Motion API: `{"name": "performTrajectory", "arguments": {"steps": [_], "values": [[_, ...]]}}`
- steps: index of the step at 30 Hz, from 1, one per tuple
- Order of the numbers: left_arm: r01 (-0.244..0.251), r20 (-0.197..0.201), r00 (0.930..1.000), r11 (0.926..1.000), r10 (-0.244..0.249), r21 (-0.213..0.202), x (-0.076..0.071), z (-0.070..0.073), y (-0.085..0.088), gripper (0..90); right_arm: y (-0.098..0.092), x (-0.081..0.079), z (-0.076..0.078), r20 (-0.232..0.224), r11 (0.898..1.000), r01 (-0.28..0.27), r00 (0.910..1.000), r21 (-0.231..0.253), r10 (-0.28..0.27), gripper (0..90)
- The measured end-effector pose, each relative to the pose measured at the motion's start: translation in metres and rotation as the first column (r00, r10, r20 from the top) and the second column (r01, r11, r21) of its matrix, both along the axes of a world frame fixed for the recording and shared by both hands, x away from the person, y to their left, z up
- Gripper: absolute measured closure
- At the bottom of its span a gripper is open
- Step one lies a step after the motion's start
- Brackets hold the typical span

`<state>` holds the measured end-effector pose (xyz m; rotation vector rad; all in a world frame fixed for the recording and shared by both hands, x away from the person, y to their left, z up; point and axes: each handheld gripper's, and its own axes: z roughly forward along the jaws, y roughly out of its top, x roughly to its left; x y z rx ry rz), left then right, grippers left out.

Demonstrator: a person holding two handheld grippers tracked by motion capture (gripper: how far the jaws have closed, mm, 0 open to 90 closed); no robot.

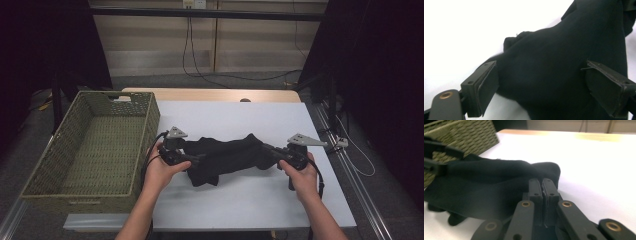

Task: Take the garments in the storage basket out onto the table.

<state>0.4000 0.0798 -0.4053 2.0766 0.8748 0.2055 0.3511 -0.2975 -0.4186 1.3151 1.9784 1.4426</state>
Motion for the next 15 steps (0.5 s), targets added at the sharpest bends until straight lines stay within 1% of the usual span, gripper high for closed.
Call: {"name": "performTrajectory", "arguments": {"steps": [1,3,4,5,6,7,8,9,10,11,12,13,14,15], "values": [[-0.023,-0.008,0.9997,0.9993,0.023,-0.029,-0.001,-0.001,-0.002,12.8,-0.004,0.000,0.000,0.001,1.000,0.014,0.9999,0.004,-0.014,87.4],[-0.031,-0.010,0.9995,0.9989,0.031,-0.035,-0.001,0.000,-0.001,12.7,-0.011,0.000,-0.001,-0.007,0.999,0.038,0.9993,-0.001,-0.038,87.4],[-0.027,-0.004,0.9996,0.9990,0.026,-0.037,-0.001,0.001,0.000,12.6,-0.015,0.000,-0.003,-0.005,0.998,0.056,0.9984,-0.016,-0.056,87.4],[-0.020,-0.004,0.9998,0.9996,0.020,-0.018,-0.001,0.002,0.002,12.2,-0.018,0.000,-0.004,-0.008,0.997,0.074,0.9973,-0.013,-0.074,87.4],[-0.048,-0.008,0.9988,0.9975,0.048,-0.051,-0.002,0.002,0.000,11.9,-0.021,0.000,-0.006,-0.014,0.997,0.083,0.9965,-0.011,-0.083,87.4],[-0.048,-0.001,0.9988,0.9976,0.048,-0.050,-0.001,0.002,0.001,11.8,-0.024,0.000,-0.007,-0.018,0.995,0.102,0.9946,-0.012,-0.102,87.4],[-0.028,0.007,0.9996,0.9995,0.029,-0.011,0.000,0.004,0.003,11.7,-0.026,0.000,-0.008,-0.018,0.993,0.120,0.9926,-0.026,-0.120,87.3],[-0.049,-0.001,0.9988,0.9983,0.049,-0.032,-0.001,0.003,0.002,11.5,-0.029,0.000,-0.008,-0.021,0.989,0.138,0.9900,-0.043,-0.139,87.3],[-0.041,0.007,0.9991,0.9988,0.041,-0.027,0.000,0.003,0.003,11.4,-0.032,0.001,-0.009,-0.022,0.988,0.151,0.9881,-0.044,-0.152,87.3],[-0.053,0.003,0.9986,0.9979,0.053,-0.038,0.000,0.003,0.002,11.4,-0.035,0.001,-0.011,-0.035,0.985,0.169,0.9848,-0.031,-0.170,87.3],[-0.022,0.011,0.9997,0.9997,0.022,0.004,0.002,0.003,0.005,11.3,-0.039,0.002,-0.012,-0.039,0.984,0.178,0.9831,-0.032,-0.179,87.3],[-0.038,0.003,0.9993,0.9993,0.038,-0.008,0.001,0.002,0.004,11.3,-0.041,0.002,-0.013,-0.044,0.982,0.184,0.9816,-0.033,-0.186,87.1],[-0.029,0.004,0.9996,0.9996,0.029,0.001,0.002,0.002,0.004,11.3,-0.042,0.002,-0.015,-0.048,0.982,0.185,0.9812,-0.039,-0.187,87.1],[-0.045,-0.009,0.9989,0.9989,0.045,-0.009,0.002,0.000,0.003,11.3,-0.043,0.002,-0.016,-0.057,0.980,0.195,0.9787,-0.045,-0.197,87.1]]}}
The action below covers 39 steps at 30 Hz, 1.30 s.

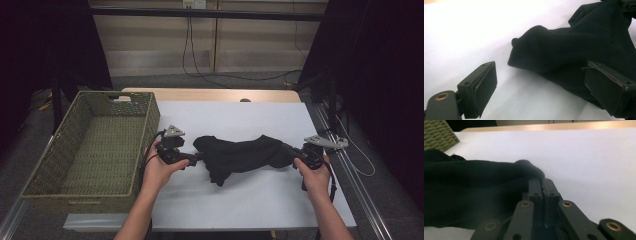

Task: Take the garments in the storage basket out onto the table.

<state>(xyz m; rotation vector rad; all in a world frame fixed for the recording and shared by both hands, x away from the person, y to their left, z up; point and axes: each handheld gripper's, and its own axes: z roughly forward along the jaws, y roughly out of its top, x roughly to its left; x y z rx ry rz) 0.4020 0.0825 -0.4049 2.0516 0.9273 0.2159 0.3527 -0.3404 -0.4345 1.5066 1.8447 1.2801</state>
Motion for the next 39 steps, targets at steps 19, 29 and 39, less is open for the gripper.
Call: {"name": "performTrajectory", "arguments": {"steps": [19,29,39], "values": [[-0.006,-0.012,0.9999,0.9999,0.006,-0.008,0.004,-0.014,-0.012,11.8,0.035,-0.007,0.012,0.088,0.993,-0.116,0.9895,0.010,0.115,32.2],[-0.001,-0.014,0.9999,1.0000,0.000,-0.008,0.001,-0.015,-0.013,11.9,0.088,-0.002,0.018,0.075,0.967,-0.255,0.9640,-0.010,0.255,23.8],[-0.023,-0.018,0.9996,0.9997,0.023,-0.001,-0.005,-0.013,-0.001,11.3,0.120,0.016,0.006,0.024,0.949,-0.313,0.9492,-0.035,0.314,24.8]]}}
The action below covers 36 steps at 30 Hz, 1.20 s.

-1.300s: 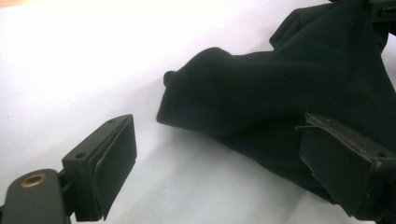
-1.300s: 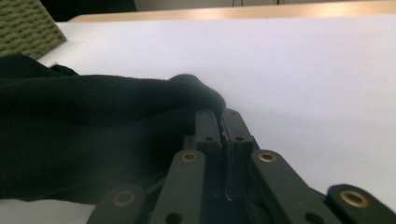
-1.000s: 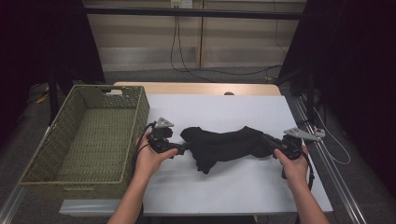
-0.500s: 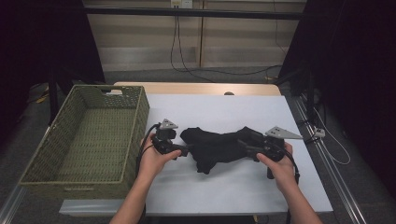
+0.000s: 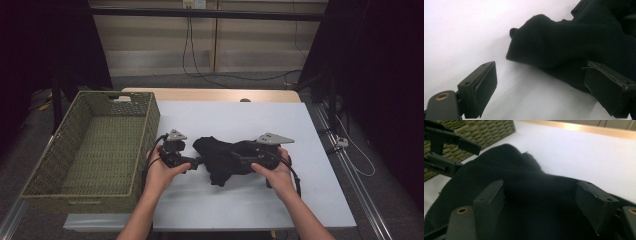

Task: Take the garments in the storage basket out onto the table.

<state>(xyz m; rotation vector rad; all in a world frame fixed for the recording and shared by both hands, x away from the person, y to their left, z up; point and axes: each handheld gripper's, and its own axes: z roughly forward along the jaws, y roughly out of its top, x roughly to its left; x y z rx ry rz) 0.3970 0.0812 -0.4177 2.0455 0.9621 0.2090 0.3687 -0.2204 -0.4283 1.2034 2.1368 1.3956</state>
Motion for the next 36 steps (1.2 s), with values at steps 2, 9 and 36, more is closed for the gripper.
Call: {"name": "performTrajectory", "arguments": {"steps": [2,9,36], "values": [[-0.015,-0.006,0.9999,0.9998,0.015,-0.011,-0.001,0.000,0.002,11.2,0.005,0.003,-0.005,-0.027,1.000,-0.010,0.9996,-0.002,0.010,31.8],[0.003,0.009,1.0000,0.9999,-0.003,0.012,-0.001,0.006,0.005,10.9,0.007,0.002,-0.012,-0.102,0.993,-0.115,0.9879,0.021,0.117,84.8],[0.019,0.036,0.9992,0.9998,-0.019,-0.005,0.012,0.014,-0.014,16.3,0.049,-0.048,-0.025,-0.118,0.949,-0.310,0.9462,-0.057,0.301,90.0]]}}
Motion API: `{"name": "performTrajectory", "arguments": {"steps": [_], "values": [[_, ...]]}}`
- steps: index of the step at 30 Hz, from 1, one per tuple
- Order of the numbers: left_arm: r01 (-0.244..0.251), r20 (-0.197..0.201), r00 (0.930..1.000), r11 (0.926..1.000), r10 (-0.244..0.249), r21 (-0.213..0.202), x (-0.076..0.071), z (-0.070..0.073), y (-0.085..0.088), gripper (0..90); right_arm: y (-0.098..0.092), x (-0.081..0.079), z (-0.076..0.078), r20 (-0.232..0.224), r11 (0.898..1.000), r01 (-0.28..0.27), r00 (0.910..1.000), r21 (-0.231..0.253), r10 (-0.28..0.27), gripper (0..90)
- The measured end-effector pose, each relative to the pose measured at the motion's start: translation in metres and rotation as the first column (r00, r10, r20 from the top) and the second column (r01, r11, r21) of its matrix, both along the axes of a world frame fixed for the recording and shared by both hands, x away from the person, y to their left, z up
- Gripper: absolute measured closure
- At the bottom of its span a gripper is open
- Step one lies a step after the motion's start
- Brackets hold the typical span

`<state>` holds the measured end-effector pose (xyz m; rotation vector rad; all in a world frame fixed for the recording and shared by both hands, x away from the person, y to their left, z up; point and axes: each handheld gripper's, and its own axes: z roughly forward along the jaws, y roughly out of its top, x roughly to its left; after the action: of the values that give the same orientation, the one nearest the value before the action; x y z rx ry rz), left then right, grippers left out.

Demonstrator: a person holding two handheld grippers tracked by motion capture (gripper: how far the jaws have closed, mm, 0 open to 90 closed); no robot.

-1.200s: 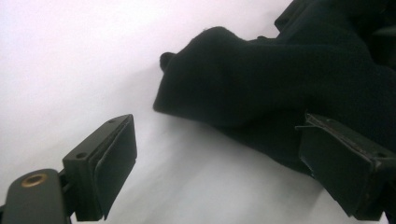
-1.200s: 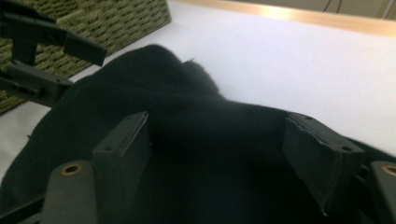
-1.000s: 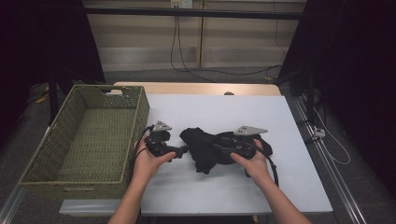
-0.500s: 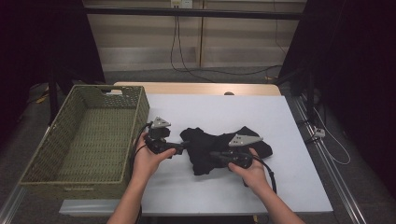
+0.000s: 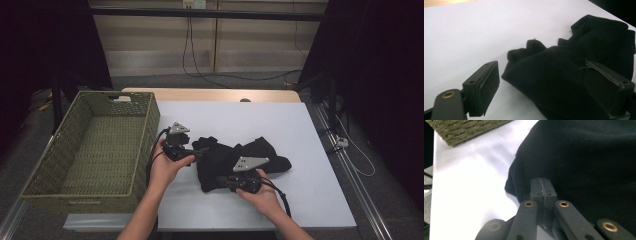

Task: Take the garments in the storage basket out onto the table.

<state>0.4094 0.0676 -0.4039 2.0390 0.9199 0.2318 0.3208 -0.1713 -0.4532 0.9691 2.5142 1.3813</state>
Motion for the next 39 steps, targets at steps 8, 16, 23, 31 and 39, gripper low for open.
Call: {"name": "performTrajectory", "arguments": {"steps": [8,16,23,31,39], "values": [[0.006,-0.047,0.9989,0.9987,-0.009,-0.051,-0.001,-0.008,-0.007,50.8,-0.004,0.000,0.003,0.005,1.000,0.011,0.9999,0.006,-0.011,89.9],[0.060,-0.083,0.9944,0.9959,-0.066,-0.067,-0.007,-0.009,-0.007,85.1,-0.035,0.017,0.024,0.058,0.980,0.184,0.9803,0.071,-0.189,60.8],[0.092,-0.079,0.9921,0.9941,-0.097,-0.057,-0.019,-0.003,-0.007,86.3,-0.047,0.034,0.037,0.107,0.952,0.294,0.9473,0.082,-0.302,39.8],[0.113,-0.081,0.9898,0.9923,-0.117,-0.050,-0.024,-0.005,-0.005,86.2,-0.052,0.067,0.030,0.077,0.924,0.380,0.9210,0.038,-0.382,27.7],[0.126,-0.087,0.9879,0.9914,-0.129,-0.036,-0.027,-0.007,-0.007,86.3,-0.051,0.070,0.007,-0.007,0.925,0.374,0.9270,-0.073,-0.375,28.2]]}}
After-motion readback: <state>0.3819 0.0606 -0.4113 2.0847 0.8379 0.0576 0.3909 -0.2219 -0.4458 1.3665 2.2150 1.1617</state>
